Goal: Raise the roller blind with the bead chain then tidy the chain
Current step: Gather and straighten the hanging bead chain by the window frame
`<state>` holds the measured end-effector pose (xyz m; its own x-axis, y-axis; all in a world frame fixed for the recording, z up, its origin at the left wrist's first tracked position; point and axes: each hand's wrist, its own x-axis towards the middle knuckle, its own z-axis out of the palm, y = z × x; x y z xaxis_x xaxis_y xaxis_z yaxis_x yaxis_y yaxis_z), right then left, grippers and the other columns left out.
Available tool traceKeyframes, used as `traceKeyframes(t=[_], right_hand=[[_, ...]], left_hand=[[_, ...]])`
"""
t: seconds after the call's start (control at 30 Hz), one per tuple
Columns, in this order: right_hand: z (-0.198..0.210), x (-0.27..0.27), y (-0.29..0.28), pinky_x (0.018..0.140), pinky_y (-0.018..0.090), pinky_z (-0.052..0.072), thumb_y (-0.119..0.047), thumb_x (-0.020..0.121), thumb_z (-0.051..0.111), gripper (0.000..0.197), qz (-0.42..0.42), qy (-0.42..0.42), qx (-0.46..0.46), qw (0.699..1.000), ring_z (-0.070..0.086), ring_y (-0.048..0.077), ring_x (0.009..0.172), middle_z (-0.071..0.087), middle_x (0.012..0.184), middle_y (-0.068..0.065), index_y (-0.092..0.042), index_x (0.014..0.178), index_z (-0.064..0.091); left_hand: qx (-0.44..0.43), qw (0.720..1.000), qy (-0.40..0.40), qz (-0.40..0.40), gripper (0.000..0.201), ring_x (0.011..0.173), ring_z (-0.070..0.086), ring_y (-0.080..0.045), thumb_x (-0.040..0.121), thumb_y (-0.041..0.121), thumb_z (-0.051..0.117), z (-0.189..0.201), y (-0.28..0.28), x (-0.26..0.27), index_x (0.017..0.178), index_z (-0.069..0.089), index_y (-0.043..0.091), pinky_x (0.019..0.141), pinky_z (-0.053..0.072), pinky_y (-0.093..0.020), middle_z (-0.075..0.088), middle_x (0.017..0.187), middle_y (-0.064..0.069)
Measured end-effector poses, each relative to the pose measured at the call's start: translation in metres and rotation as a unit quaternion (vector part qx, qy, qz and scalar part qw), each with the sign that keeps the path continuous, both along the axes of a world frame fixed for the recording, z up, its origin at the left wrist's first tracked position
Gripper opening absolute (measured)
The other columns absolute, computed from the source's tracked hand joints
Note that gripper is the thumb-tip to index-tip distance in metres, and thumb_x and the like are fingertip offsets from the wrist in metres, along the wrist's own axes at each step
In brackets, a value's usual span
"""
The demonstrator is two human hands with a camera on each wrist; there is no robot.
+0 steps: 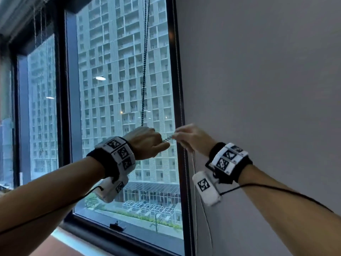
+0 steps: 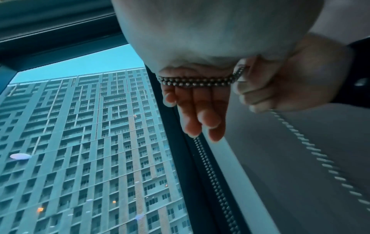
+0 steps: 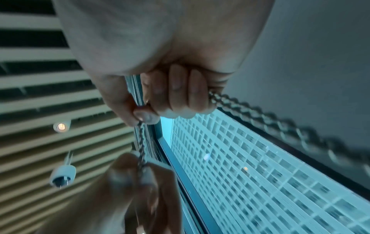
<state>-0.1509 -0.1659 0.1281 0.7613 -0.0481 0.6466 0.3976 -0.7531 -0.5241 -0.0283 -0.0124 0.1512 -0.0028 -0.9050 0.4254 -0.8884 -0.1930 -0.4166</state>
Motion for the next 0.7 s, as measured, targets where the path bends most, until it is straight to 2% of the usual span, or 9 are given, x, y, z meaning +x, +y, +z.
traceKeyframes(t=[0.1,0.17,0.23,0.33,0.43,0.5,0.57,0.63,0.7], right_hand=[[0.032,0.001,-0.006,0.045,0.024,0.031,-0.020,0.097,0.052,0.032,0.013,-0.039,0.028,0.999,0.032,0.011,0.044,0.039,0.055,-0.002,-0.016,0.065,0.048],[0.046,0.006,-0.006,0.042,0.021,0.029,-0.024,0.096,0.054,0.031,0.045,-0.069,0.086,0.993,0.029,0.010,0.044,0.037,0.054,-0.005,-0.015,0.067,0.049],[0.052,0.015,-0.002,0.039,0.020,0.029,-0.025,0.096,0.054,0.032,0.087,-0.098,0.162,0.978,0.030,0.009,0.041,0.037,0.053,-0.003,-0.015,0.066,0.056],[0.040,0.031,0.012,0.041,0.019,0.033,-0.014,0.094,0.053,0.037,0.143,-0.114,0.291,0.939,0.042,0.009,0.038,0.051,0.049,-0.003,-0.020,0.061,0.068],[0.012,0.046,0.021,0.035,0.014,0.022,0.003,0.094,0.034,0.042,0.153,-0.112,0.322,0.927,0.027,0.002,0.035,0.036,0.043,-0.012,-0.022,0.062,0.045],[-0.011,0.050,0.021,0.036,0.016,0.025,-0.010,0.099,0.042,0.034,0.124,-0.089,0.288,0.945,0.027,0.005,0.038,0.034,0.048,-0.008,-0.019,0.067,0.041],[-0.033,0.053,0.016,0.036,0.019,0.026,-0.027,0.101,0.045,0.036,0.089,-0.078,0.229,0.966,0.027,0.009,0.039,0.035,0.051,-0.004,-0.019,0.066,0.043],[-0.047,0.051,0.012,0.034,0.019,0.024,-0.026,0.100,0.046,0.038,0.090,-0.068,0.231,0.966,0.025,0.010,0.039,0.035,0.051,-0.004,-0.019,0.063,0.043],[-0.049,0.045,0.010,0.032,0.018,0.022,-0.015,0.095,0.048,0.032,0.117,-0.062,0.261,0.956,0.024,0.009,0.038,0.034,0.051,-0.006,-0.019,0.064,0.045]], left_hand=[[-0.012,0.992,0.123,-0.028,0.039,0.045,0.056,-0.010,0.089,0.031,0.045,0.006,-0.005,-0.014,0.064,0.068,0.011,0.067,0.055,-0.031,0.060,0.052,0.006],[-0.004,0.957,0.271,-0.103,0.036,0.044,0.053,-0.010,0.085,0.027,0.046,0.015,-0.008,-0.027,0.062,0.066,0.009,0.062,0.050,-0.024,0.061,0.051,0.001],[-0.017,0.899,0.385,-0.208,0.033,0.043,0.052,-0.011,0.080,0.019,0.042,0.023,-0.009,-0.042,0.063,0.064,0.001,0.050,0.040,-0.020,0.060,0.050,-0.005],[-0.053,0.779,0.531,-0.328,0.038,0.051,0.050,-0.019,0.075,0.003,0.028,0.029,-0.008,-0.057,0.086,0.061,-0.015,0.057,0.039,-0.030,0.051,0.056,-0.012],[-0.072,0.692,0.624,-0.356,0.052,0.064,0.048,-0.021,0.072,-0.003,0.019,0.033,-0.001,-0.061,0.105,0.058,-0.012,0.066,0.042,-0.030,0.041,0.068,-0.011],[-0.098,0.686,0.630,-0.350,0.060,0.075,0.052,-0.021,0.070,-0.009,0.019,0.036,0.005,-0.062,0.115,0.058,-0.009,0.070,0.046,-0.028,0.046,0.075,-0.010],[-0.111,0.706,0.619,-0.328,0.067,0.091,0.059,-0.024,0.071,-0.017,0.018,0.038,0.008,-0.062,0.124,0.056,-0.002,0.081,0.051,-0.033,0.054,0.084,-0.009],[-0.117,0.732,0.603,-0.296,0.072,0.111,0.057,-0.027,0.074,-0.022,0.018,0.038,0.008,-0.061,0.130,0.053,0.006,0.099,0.046,-0.041,0.060,0.102,-0.014],[-0.122,0.766,0.573,-0.263,0.078,0.128,0.049,-0.022,0.076,-0.025,0.020,0.037,0.009,-0.059,0.137,0.047,0.015,0.109,0.037,-0.043,0.056,0.128,-0.014]])
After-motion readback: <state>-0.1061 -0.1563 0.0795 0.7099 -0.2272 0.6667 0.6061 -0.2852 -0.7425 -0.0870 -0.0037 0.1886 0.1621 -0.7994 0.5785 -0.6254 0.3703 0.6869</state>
